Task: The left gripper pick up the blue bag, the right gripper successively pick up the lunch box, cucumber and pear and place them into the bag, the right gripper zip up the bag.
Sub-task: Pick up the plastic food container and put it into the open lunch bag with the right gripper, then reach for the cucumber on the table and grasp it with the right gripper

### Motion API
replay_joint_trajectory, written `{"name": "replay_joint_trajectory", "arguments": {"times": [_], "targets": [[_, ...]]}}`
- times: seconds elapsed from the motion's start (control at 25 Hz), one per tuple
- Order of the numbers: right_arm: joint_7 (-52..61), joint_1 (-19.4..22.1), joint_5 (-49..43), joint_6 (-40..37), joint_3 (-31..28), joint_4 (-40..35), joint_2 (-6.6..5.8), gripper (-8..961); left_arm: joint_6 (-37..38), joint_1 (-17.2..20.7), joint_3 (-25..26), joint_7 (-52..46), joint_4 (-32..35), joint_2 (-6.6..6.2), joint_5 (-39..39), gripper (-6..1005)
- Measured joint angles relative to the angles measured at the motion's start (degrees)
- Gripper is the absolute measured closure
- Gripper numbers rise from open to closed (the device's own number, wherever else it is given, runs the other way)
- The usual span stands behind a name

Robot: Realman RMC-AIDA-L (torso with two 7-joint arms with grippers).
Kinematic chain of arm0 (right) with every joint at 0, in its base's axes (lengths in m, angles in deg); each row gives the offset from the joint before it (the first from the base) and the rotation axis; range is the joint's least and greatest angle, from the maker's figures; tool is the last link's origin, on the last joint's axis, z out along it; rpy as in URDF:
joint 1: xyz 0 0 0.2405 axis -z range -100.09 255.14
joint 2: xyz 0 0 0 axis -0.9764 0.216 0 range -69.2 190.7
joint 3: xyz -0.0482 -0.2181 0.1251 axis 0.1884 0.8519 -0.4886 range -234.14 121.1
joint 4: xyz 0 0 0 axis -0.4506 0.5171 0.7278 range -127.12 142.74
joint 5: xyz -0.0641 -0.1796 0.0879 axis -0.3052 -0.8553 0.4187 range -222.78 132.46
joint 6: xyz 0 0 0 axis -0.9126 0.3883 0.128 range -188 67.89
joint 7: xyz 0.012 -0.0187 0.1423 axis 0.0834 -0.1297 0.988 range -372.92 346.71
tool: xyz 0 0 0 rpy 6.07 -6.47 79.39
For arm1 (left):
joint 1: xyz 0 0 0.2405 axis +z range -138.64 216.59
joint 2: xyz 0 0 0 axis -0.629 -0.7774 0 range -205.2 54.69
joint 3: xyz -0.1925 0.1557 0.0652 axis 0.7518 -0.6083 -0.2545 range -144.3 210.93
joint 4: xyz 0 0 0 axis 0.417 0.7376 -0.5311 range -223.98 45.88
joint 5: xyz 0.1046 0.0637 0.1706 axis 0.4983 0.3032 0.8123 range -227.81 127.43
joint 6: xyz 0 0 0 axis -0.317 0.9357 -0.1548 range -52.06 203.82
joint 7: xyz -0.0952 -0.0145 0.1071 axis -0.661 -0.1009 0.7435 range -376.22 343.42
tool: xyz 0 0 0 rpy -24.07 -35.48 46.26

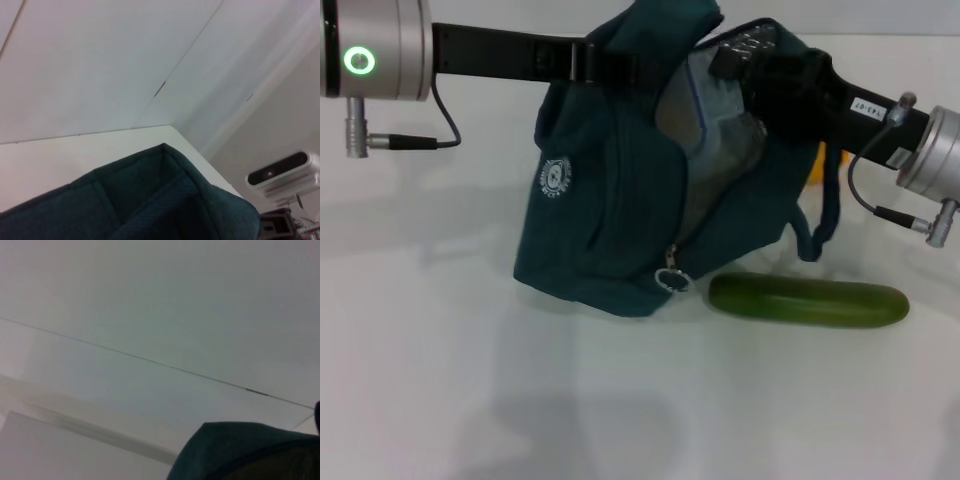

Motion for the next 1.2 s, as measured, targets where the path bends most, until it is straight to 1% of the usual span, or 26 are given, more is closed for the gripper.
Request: {"name": "replay_joint_trajectory", "arguments": {"times": [0.24,0.4,0.68,0.84,0.92,1.0,1.12,1.16,1.2], "targets": [[0.23,1.87,0.03,0.40,0.40,-1.14,0.00,714,0.00,-0.24,0.24,0.01,-0.05,-0.07,0.01,945],[0.53,3.08,0.05,0.16,0.12,-1.23,-0.02,630,-0.10,-0.36,0.67,0.01,-0.05,-0.09,0.07,945],[0.43,7.12,0.88,-3.83,-0.45,-4.56,-0.66,484,-0.57,0.41,3.44,0.88,-0.60,0.02,0.56,945],[-0.26,10.94,1.37,-5.76,-1.81,-7.91,-0.94,321,-0.79,0.68,4.88,2.12,-1.85,0.06,0.73,945],[-0.97,12.35,1.44,-8.08,-3.27,-8.62,-1.17,248,-1.27,0.68,5.39,2.66,-2.59,0.07,0.77,945],[-1.86,13.49,1.38,-11.56,-4.91,-8.69,-1.71,183,-1.81,0.78,5.66,2.92,-3.18,0.06,0.78,945],[-4.44,14.68,1.13,-15.47,-5.87,-8.74,-2.98,179,-2.00,0.90,5.98,3.22,-3.74,0.01,0.79,945],[-4.44,14.68,1.13,-15.47,-5.87,-8.74,-2.98,178,-2.01,1.04,6.06,3.29,-3.81,-0.02,0.80,945],[-9.08,15.74,1.10,-17.51,-5.96,-9.05,-4.36,177,-2.02,1.18,6.10,3.41,-3.82,-0.04,0.80,945]]}}
